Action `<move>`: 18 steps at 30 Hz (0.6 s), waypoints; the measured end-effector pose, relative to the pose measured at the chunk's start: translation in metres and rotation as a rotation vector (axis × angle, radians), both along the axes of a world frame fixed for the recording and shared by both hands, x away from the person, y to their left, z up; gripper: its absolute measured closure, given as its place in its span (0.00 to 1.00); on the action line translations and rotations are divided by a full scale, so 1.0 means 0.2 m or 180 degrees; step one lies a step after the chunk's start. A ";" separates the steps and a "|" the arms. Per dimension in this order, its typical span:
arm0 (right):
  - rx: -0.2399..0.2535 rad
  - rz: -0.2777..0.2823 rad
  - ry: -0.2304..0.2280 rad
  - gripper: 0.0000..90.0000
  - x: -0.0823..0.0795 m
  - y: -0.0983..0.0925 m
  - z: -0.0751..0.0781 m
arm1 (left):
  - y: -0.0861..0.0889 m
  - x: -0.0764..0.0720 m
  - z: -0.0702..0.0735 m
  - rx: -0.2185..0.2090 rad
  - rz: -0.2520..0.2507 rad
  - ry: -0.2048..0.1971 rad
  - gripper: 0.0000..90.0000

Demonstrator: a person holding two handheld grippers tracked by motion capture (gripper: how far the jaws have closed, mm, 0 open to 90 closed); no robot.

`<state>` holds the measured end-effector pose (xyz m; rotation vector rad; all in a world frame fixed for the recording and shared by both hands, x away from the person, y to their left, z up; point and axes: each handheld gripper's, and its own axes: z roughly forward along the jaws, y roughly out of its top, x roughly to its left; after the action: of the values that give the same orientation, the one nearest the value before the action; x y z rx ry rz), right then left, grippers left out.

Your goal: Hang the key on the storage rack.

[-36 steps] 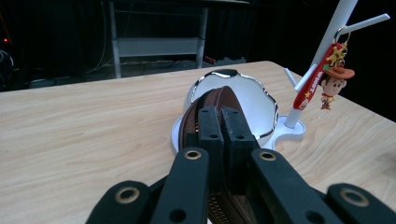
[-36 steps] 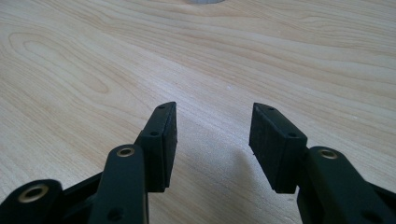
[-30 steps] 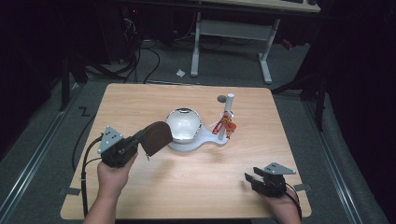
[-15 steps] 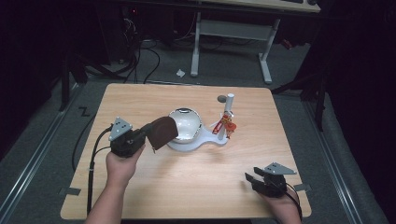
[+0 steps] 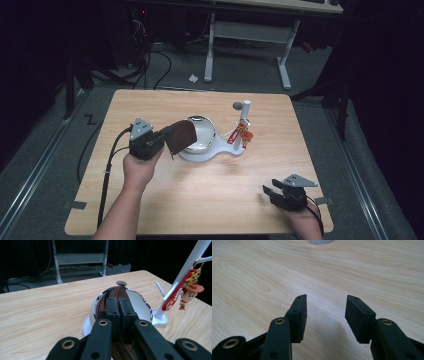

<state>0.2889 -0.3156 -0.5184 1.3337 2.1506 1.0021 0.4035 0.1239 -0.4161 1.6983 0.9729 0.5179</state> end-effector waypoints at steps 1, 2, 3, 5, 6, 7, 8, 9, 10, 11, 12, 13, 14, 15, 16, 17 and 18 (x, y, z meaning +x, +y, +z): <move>-0.0001 0.0004 -0.0007 0.58 0.00 0.00 0.00 | -0.01 0.00 0.00 0.0013 0.0005 0.0008 0.98; 0.0001 0.0004 -0.0009 0.58 0.00 0.00 0.00 | -0.01 0.01 0.01 0.0036 0.0005 0.0014 0.98; 0.0005 -0.0004 -0.0010 0.58 0.00 0.00 0.00 | -0.01 0.01 0.01 0.0049 0.0006 0.0016 0.98; 0.0012 -0.0006 -0.0012 0.58 0.00 0.00 0.00 | -0.02 0.02 0.01 0.0046 0.0011 0.0033 0.98; 0.0011 -0.0004 -0.0014 0.58 0.00 0.00 0.00 | -0.02 0.02 0.01 0.0052 0.0009 0.0042 0.98; 0.0010 -0.0003 -0.0013 0.58 0.00 0.00 0.00 | -0.02 0.02 0.01 0.0054 0.0009 0.0050 0.98; 0.0006 0.0000 -0.0014 0.58 0.00 -0.01 0.00 | -0.02 0.03 0.01 0.0063 0.0006 0.0063 0.98; 0.0011 -0.0001 -0.0012 0.58 0.00 0.00 0.00 | -0.03 0.03 0.01 0.0084 0.0009 0.0070 0.98; 0.0010 0.0001 -0.0008 0.58 0.00 0.00 0.00 | -0.04 0.04 0.00 0.0093 0.0015 0.0085 0.98; 0.0009 0.0004 -0.0007 0.58 0.00 0.00 0.00 | -0.04 0.04 0.00 0.0101 0.0025 0.0099 0.98; 0.0006 0.0006 -0.0006 0.58 0.00 0.00 0.00 | -0.05 0.05 0.00 0.0113 0.0047 0.0122 0.98; 0.0007 0.0003 0.0005 0.58 0.00 0.00 0.00 | -0.05 0.06 -0.01 0.0125 0.0064 0.0152 0.98; 0.0009 0.0004 0.0014 0.58 0.00 0.00 0.00 | -0.06 0.06 -0.01 0.0137 0.0077 0.0161 0.98; 0.0006 0.0008 0.0014 0.58 0.00 0.00 0.00 | -0.06 0.07 -0.01 0.0135 0.0087 0.0181 0.98; 0.0007 0.0006 0.0019 0.58 0.00 0.00 0.00 | -0.07 0.08 -0.01 0.0143 0.0093 0.0190 0.98; 0.0009 0.0003 0.0020 0.58 0.00 0.00 0.00 | -0.07 0.08 -0.01 0.0157 0.0101 0.0192 0.98; 0.0010 0.0002 0.0021 0.58 0.00 0.00 0.00 | -0.08 0.09 -0.01 0.0146 0.0106 0.0196 0.98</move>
<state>0.2891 -0.3165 -0.5191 1.3397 2.1553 1.0031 0.4206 0.1085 -0.4183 1.7504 1.0420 0.5157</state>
